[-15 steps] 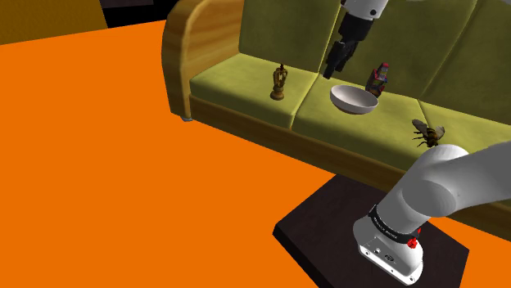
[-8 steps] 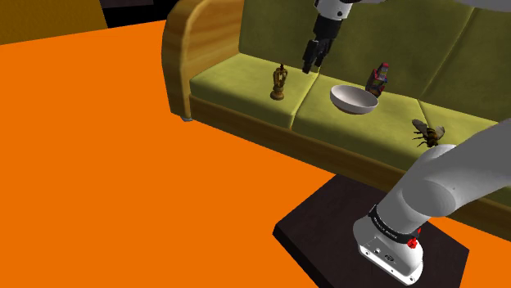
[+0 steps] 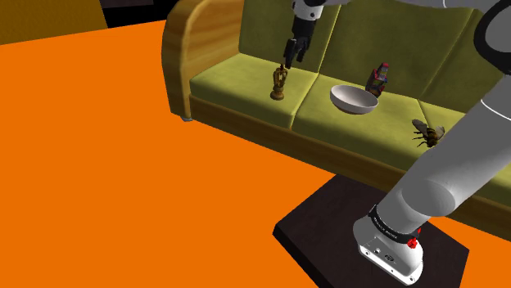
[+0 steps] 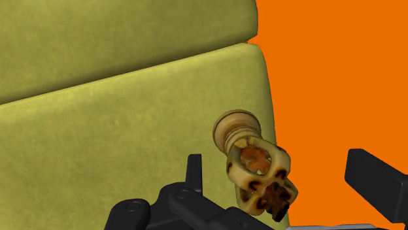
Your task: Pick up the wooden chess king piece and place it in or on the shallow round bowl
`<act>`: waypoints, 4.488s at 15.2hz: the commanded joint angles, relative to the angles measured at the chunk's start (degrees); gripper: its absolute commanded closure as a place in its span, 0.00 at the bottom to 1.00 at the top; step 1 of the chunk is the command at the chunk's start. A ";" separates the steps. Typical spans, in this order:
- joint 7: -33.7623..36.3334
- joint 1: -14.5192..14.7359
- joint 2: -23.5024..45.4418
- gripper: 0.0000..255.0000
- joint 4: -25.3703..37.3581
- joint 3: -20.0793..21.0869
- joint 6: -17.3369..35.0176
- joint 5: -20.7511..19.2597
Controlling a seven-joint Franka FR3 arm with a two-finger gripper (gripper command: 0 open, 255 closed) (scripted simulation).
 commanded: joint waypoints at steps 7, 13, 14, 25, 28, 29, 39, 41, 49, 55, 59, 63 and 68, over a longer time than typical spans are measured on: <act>-0.59 -0.17 6.13 0.00 2.60 -0.19 3.33 -0.03; -0.59 -0.21 6.39 0.00 0.95 -0.22 5.24 -0.02; -0.59 -0.21 6.39 0.00 0.96 -0.22 5.24 -0.02; -0.59 -0.21 6.40 1.00 0.97 -0.22 5.23 -0.02; -0.62 -0.21 6.35 1.00 1.67 -0.22 4.48 -0.02; -0.65 -0.21 6.31 1.00 2.40 -0.22 3.72 -0.01; -1.01 -0.21 6.80 1.00 10.72 -0.22 -4.11 0.12; -1.09 -0.22 7.07 1.00 12.61 -0.22 -5.73 0.15; -1.46 -0.29 8.83 1.00 21.16 -0.26 -12.52 0.35; -4.11 -1.67 4.29 1.00 18.30 -1.43 -14.06 0.16; -7.66 -3.41 -2.13 1.00 11.49 -3.23 -13.47 -0.43; -11.44 -5.17 -7.72 1.00 6.25 -5.31 -13.56 -1.29; -16.51 -7.38 -13.63 1.00 1.56 -8.31 -14.37 -2.74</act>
